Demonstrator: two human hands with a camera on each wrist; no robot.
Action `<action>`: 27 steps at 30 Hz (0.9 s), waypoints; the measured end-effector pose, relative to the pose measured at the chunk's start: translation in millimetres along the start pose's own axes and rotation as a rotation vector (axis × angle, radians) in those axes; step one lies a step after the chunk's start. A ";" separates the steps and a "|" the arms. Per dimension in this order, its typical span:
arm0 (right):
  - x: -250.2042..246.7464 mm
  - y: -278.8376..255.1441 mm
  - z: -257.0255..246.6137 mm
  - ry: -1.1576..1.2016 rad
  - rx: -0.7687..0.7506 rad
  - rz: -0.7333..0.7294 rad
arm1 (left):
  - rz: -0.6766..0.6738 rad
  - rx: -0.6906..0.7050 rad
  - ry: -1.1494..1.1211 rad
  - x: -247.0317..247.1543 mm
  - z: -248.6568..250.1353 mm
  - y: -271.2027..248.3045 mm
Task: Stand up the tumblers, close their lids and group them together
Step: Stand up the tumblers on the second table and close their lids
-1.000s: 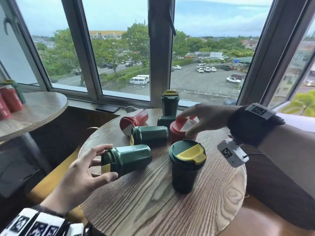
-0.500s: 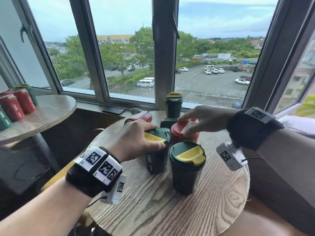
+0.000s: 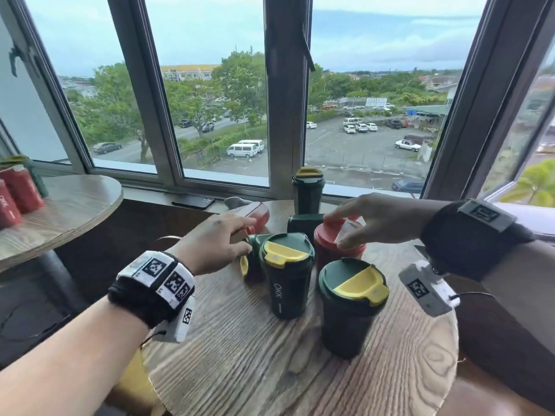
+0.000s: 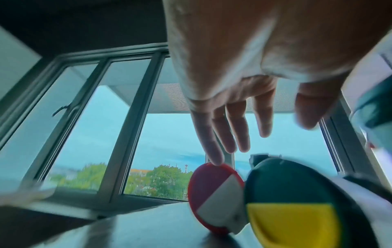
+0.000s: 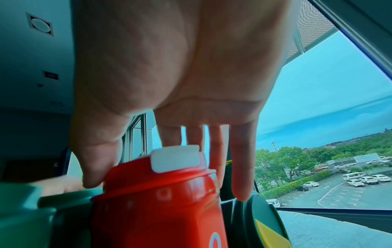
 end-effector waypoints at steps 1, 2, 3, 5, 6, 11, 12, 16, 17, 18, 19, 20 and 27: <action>0.3 -0.7 0.4 0.009 0.015 -0.001 | -0.067 0.005 0.036 9.4 -5.4 4.9; 0.7 -1.2 1.2 0.020 0.027 0.001 | -0.092 0.049 0.063 14.8 -5.1 7.8; 1.4 -1.7 1.8 0.026 0.041 -0.001 | -0.106 0.074 0.078 17.0 -4.0 9.4; 2.5 -2.8 1.4 0.032 0.062 -0.012 | -0.100 0.096 0.100 21.3 -4.1 11.9; 3.4 -2.9 1.7 0.038 0.075 -0.020 | -0.081 0.109 0.105 21.6 -3.8 12.8; 2.1 -2.6 1.6 0.055 0.112 -0.003 | -0.036 0.146 0.042 21.0 -5.8 15.1; 2.5 -2.4 1.8 0.052 0.109 -0.006 | -0.042 0.139 0.015 23.1 -8.4 15.4; 2.8 -4.6 0.4 0.065 0.111 -0.008 | -0.096 0.109 -0.032 32.3 -11.7 13.3; 2.5 -4.7 1.0 0.066 0.110 -0.004 | -0.106 0.097 -0.030 33.8 -11.7 12.8; 2.8 -4.3 2.0 0.067 0.107 -0.002 | -0.110 0.087 -0.027 35.2 -12.0 12.8; 3.3 -3.9 3.1 0.065 0.107 -0.003 | -0.115 0.075 -0.026 35.9 -11.9 12.3; 3.6 -3.7 2.8 0.061 0.104 -0.003 | -0.115 0.060 -0.029 36.9 -12.8 11.9; 2.3 -4.8 -0.7 0.042 0.074 -0.008 | -0.080 0.005 -0.051 32.6 -9.3 6.2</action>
Point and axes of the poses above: each hand's wrist, its own y-axis towards the middle knuckle, its own x-axis out of the palm, z = x × y, the point moved 7 cm from there along y, towards the middle knuckle, and after that the axes turned 2 degrees about -z, right-handed, at the moved point
